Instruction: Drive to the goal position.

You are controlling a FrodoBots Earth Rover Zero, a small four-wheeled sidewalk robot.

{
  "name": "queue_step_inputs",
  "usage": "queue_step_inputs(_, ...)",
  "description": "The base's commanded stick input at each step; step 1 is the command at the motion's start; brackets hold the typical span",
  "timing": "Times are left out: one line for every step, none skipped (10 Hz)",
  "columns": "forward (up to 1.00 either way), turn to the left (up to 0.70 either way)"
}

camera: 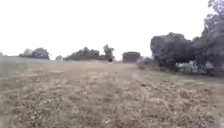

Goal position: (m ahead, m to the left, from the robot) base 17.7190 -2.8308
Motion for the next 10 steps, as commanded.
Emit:
queue_step_inputs(0.7,-0.32)
queue_step_inputs(0.7,-0.31)
queue_step_inputs(0.7,-0.29)
queue_step_inputs(0.7,0.0)
queue_step_inputs(0.7,0.0)
queue_step_inputs(0.7,0.0)
queue_step_inputs(0.7,0.0)
queue_step_inputs(0.7,0.0)
queue_step_inputs(0.7,0.01)
queue_step_inputs(0.7,0.03)
